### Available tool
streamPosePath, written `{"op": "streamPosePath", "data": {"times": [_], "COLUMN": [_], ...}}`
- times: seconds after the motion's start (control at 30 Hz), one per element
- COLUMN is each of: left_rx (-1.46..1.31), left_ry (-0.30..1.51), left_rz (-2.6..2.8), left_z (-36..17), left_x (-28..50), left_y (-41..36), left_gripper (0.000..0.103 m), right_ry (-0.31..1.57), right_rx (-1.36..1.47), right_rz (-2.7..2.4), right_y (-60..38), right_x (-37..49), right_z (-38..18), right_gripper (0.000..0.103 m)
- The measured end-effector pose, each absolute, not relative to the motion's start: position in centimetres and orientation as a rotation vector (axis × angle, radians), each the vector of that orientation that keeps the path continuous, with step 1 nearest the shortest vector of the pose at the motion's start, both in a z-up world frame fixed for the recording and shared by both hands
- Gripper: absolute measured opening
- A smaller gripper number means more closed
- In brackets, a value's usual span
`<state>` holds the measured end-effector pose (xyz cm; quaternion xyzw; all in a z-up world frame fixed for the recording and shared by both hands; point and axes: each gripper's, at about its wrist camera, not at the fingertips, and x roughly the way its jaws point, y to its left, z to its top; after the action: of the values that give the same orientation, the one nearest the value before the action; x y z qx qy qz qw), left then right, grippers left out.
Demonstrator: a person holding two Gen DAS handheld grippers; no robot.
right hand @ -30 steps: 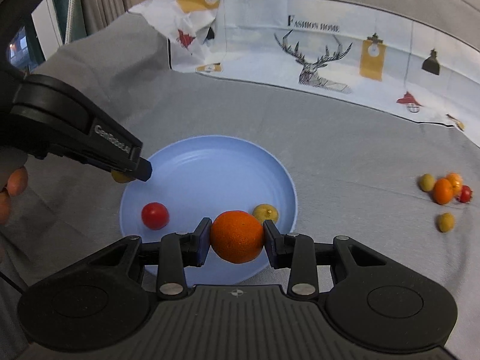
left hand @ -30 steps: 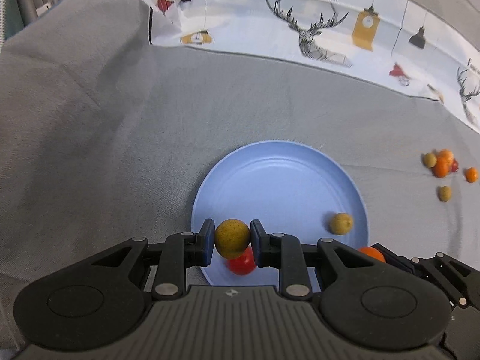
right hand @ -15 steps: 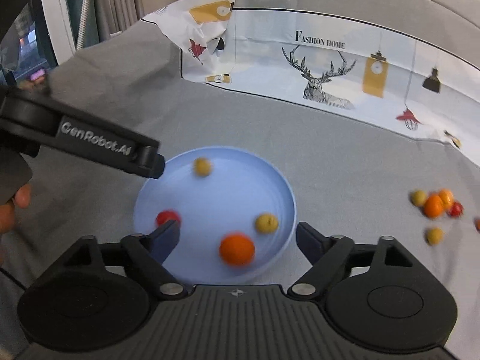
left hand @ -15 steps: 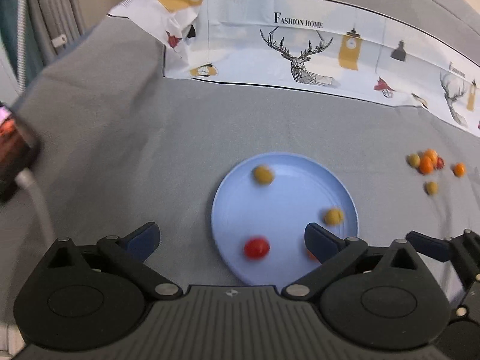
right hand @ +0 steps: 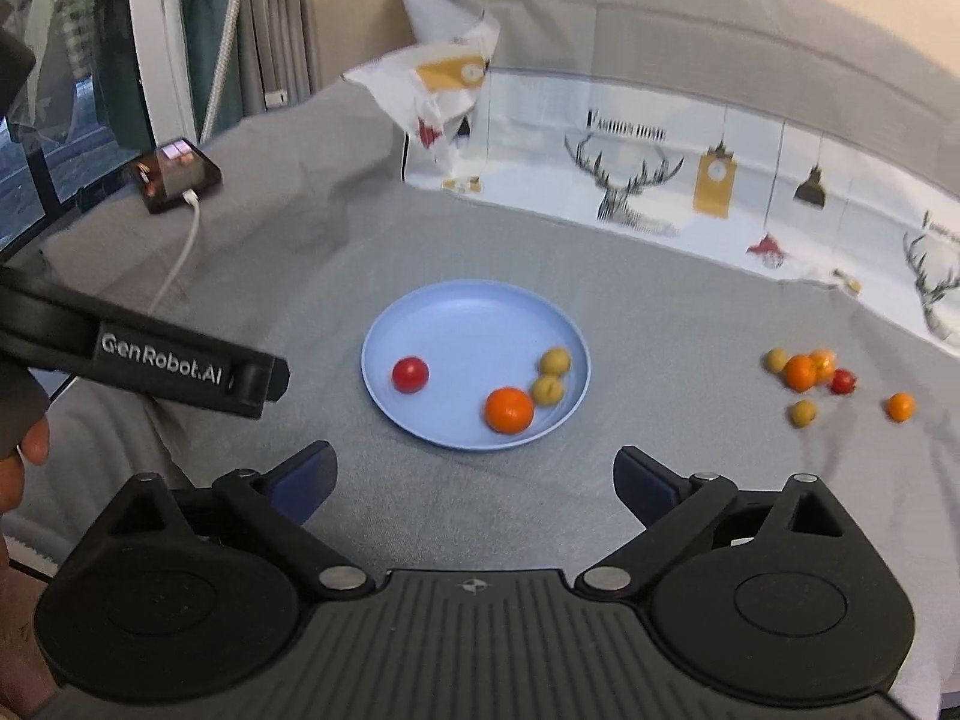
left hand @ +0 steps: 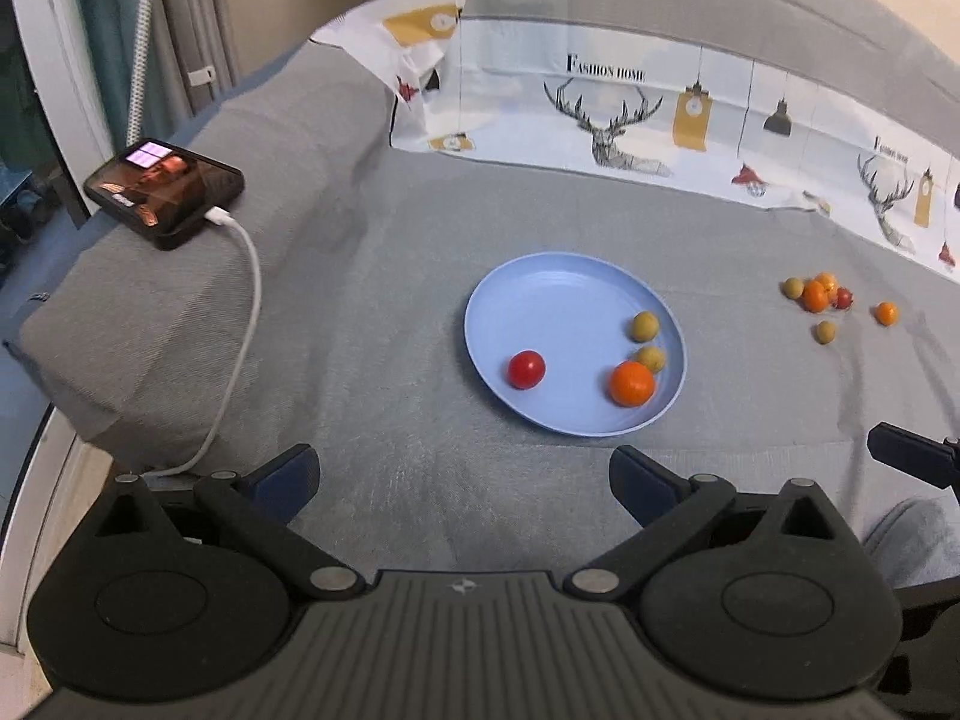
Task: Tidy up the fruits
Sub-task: 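Open both tools and withdraw them from the blue plate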
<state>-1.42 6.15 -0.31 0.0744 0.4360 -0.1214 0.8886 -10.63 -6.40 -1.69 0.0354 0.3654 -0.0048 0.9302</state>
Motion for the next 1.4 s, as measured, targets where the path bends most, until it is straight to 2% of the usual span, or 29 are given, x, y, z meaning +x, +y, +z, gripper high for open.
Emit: {"op": "streamPosePath", "data": {"times": [0.57,1.4], "left_rx": [0.126,0.140], "left_ry": [0.821,0.849], "left_rz": [-0.261,-0.262], "left_z": [2.2,1.6], "left_x": [-5.3,-4.5], "left_y": [7.6,7.3], "left_gripper": [0.103,0.103], "right_ry": [0.639,0.656], "right_rx": [0.004,0.006], "right_rz": [-0.016,-0.007], "right_y": [-4.8,-5.1], "right_x": [-14.8,-14.4], "right_z": [1.0,0.8], "right_gripper": [0.101,0.101]}}
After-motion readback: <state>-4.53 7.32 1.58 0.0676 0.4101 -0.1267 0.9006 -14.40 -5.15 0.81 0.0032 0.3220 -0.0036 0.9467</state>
